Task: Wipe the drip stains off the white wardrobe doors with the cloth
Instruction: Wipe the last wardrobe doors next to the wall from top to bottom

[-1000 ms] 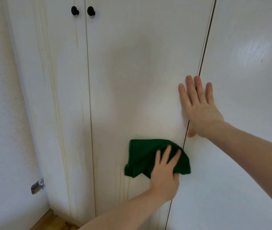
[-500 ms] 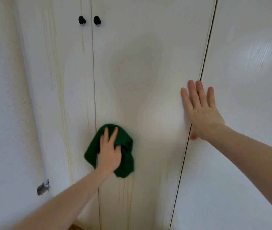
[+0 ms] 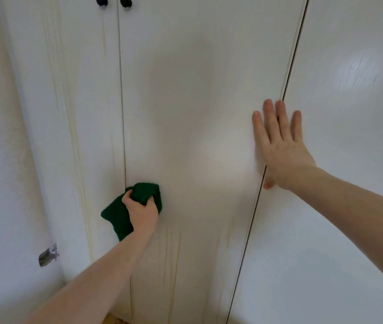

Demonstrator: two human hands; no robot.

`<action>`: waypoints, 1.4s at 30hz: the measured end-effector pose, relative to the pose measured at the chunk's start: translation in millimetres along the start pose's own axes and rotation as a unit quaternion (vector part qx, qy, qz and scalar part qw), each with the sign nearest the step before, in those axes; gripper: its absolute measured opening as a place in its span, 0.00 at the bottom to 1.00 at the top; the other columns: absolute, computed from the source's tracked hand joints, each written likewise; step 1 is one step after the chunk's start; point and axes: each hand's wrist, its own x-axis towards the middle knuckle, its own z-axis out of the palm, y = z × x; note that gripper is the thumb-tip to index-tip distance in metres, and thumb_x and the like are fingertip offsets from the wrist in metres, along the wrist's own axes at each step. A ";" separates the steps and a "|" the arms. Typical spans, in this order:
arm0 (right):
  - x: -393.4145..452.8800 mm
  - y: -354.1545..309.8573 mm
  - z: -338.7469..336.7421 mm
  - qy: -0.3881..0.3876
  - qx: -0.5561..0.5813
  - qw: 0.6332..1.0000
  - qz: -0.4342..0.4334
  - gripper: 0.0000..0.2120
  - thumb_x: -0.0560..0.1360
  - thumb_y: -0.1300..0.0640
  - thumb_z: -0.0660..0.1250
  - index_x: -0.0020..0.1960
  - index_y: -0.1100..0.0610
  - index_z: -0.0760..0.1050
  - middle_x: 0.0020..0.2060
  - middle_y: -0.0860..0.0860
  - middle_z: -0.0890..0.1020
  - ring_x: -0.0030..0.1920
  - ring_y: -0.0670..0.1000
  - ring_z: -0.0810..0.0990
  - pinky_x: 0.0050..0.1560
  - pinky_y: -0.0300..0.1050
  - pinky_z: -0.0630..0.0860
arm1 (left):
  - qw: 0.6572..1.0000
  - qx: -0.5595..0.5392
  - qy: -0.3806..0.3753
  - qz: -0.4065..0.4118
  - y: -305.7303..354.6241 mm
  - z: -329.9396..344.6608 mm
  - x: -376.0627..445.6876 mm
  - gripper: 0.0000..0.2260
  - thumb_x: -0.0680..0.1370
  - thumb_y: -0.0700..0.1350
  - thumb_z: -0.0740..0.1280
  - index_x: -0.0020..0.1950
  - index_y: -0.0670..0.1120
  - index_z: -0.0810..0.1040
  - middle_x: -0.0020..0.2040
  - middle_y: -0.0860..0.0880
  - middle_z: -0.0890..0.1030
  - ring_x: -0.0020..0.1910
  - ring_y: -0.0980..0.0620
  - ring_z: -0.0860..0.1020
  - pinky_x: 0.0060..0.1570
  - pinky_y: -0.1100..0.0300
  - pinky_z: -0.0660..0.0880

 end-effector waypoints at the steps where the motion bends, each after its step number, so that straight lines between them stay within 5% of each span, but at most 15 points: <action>1: 0.5 0.4 0.4 0.001 0.000 1.000 0.000 0.84 0.54 0.32 0.82 0.76 0.66 0.21 0.74 0.68 0.24 0.77 0.71 0.29 0.78 0.72 0.39 | 1.000 -0.013 0.011 -0.015 -3.6 6.7 -8.9 0.25 0.79 0.47 0.68 0.73 0.48 0.63 0.62 0.47 0.71 0.61 0.45 0.72 0.62 0.50 0.68; 6: 0.6 -1.4 0.7 0.001 0.002 1.000 0.000 0.85 0.53 0.32 0.83 0.76 0.66 0.21 0.75 0.68 0.25 0.77 0.71 0.29 0.77 0.72 0.38 | 0.999 0.002 0.016 -0.041 -29.5 45.8 -60.4 0.18 0.80 0.46 0.69 0.67 0.43 0.70 0.64 0.44 0.72 0.61 0.43 0.73 0.66 0.48 0.68; 10: -0.4 -1.6 0.7 0.003 0.001 1.000 0.002 0.85 0.53 0.33 0.83 0.76 0.66 0.21 0.75 0.68 0.26 0.78 0.71 0.30 0.77 0.72 0.39 | 0.999 0.045 -0.015 0.025 -35.5 73.4 -109.8 0.11 0.78 0.44 0.71 0.57 0.44 0.75 0.58 0.45 0.74 0.55 0.42 0.74 0.62 0.45 0.72; 19: -2.7 -1.4 -3.1 0.000 0.003 1.000 0.003 0.83 0.55 0.34 0.83 0.76 0.65 0.21 0.75 0.68 0.25 0.77 0.70 0.28 0.78 0.71 0.41 | 0.967 -0.016 -0.231 0.103 -3.4 71.9 -147.4 0.06 0.76 0.44 0.73 0.48 0.54 0.80 0.50 0.55 0.75 0.48 0.59 0.77 0.54 0.62 0.73; 25: -2.6 -0.5 -3.0 0.006 0.001 1.000 0.002 0.83 0.56 0.34 0.83 0.76 0.65 0.21 0.75 0.68 0.24 0.77 0.70 0.28 0.78 0.71 0.40 | 0.939 -0.025 -0.207 0.275 35.6 80.8 -138.9 0.14 0.73 0.40 0.74 0.57 0.50 0.82 0.54 0.59 0.77 0.56 0.59 0.76 0.59 0.69 0.71; 30: -1.4 0.7 1.3 0.018 -0.001 1.000 0.000 0.83 0.55 0.34 0.83 0.77 0.64 0.22 0.76 0.67 0.26 0.78 0.70 0.29 0.78 0.71 0.40 | 0.893 0.110 -0.179 0.398 1.9 95.9 -139.6 0.10 0.71 0.41 0.73 0.50 0.51 0.84 0.49 0.58 0.76 0.48 0.57 0.72 0.49 0.67 0.69; 35: 0.1 1.3 3.2 0.023 -0.005 1.000 0.000 0.83 0.54 0.34 0.84 0.78 0.64 0.24 0.76 0.67 0.27 0.78 0.70 0.30 0.78 0.71 0.38 | 0.849 0.251 -0.227 0.407 -57.9 86.1 -139.5 0.11 0.70 0.41 0.73 0.50 0.54 0.83 0.48 0.59 0.76 0.49 0.56 0.72 0.40 0.58 0.76; 39: -1.3 0.0 2.2 0.018 -0.006 1.000 0.005 0.84 0.53 0.33 0.84 0.77 0.64 0.22 0.76 0.67 0.27 0.78 0.69 0.30 0.77 0.70 0.37 | 0.784 0.420 -0.347 0.297 -87.7 62.2 -140.3 0.16 0.75 0.37 0.67 0.57 0.54 0.82 0.58 0.59 0.76 0.57 0.54 0.71 0.53 0.56 0.75; 42: -2.0 -0.1 0.7 0.013 -0.006 1.000 0.008 0.85 0.52 0.32 0.83 0.77 0.64 0.22 0.76 0.66 0.26 0.78 0.69 0.29 0.78 0.70 0.37 | 0.835 0.387 -0.329 0.211 -101.5 47.3 -136.3 0.17 0.76 0.36 0.65 0.57 0.55 0.82 0.57 0.60 0.77 0.56 0.57 0.74 0.59 0.58 0.74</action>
